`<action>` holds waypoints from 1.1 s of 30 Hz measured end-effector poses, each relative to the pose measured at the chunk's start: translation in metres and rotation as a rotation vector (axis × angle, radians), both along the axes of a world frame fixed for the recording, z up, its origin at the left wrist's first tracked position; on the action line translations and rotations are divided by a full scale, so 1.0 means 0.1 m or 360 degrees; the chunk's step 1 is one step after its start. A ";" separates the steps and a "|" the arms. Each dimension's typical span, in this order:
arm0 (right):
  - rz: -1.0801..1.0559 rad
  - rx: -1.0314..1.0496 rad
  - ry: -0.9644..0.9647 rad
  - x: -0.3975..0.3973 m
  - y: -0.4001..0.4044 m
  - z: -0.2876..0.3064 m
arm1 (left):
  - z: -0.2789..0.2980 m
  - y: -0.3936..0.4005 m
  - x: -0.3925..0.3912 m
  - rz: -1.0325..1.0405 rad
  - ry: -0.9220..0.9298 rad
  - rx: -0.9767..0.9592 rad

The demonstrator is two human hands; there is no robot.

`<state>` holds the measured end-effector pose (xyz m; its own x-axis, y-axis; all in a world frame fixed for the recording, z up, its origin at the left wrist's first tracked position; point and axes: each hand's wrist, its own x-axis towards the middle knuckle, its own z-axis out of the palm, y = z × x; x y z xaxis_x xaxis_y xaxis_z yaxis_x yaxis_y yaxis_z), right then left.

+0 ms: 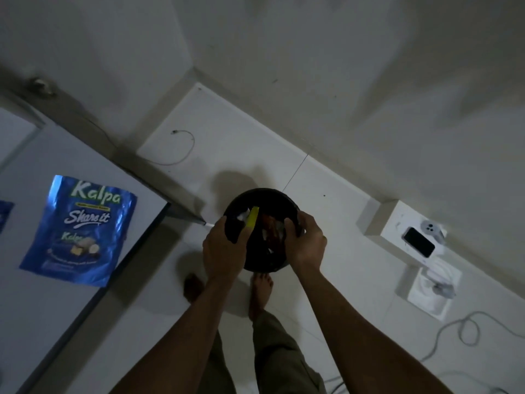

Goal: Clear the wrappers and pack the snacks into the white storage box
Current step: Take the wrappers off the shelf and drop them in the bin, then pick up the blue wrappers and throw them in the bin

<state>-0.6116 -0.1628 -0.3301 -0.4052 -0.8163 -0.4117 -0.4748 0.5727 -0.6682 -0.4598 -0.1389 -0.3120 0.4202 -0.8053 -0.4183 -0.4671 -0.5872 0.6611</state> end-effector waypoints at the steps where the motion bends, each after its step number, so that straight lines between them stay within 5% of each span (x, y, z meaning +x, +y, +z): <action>1: 0.0012 -0.0009 -0.0009 0.01 -0.01 0.08 | 0.09 0.00 0.02 0.0000 0.0005 -0.0008; 18: 0.0691 -0.0509 -0.0334 1.18 -0.04 1.52 | 1.55 0.67 1.19 0.0526 -0.0197 -0.0458; 33: 0.1056 -0.0417 -0.0263 2.74 0.68 1.42 | 1.48 1.87 2.76 0.0834 -0.0329 -0.0412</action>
<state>-0.3372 -0.0951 -0.1879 0.2591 -0.9485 -0.1824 -0.5476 0.0113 -0.8366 -0.1837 0.0478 -0.1642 0.8388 -0.5342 -0.1047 -0.2938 -0.6061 0.7392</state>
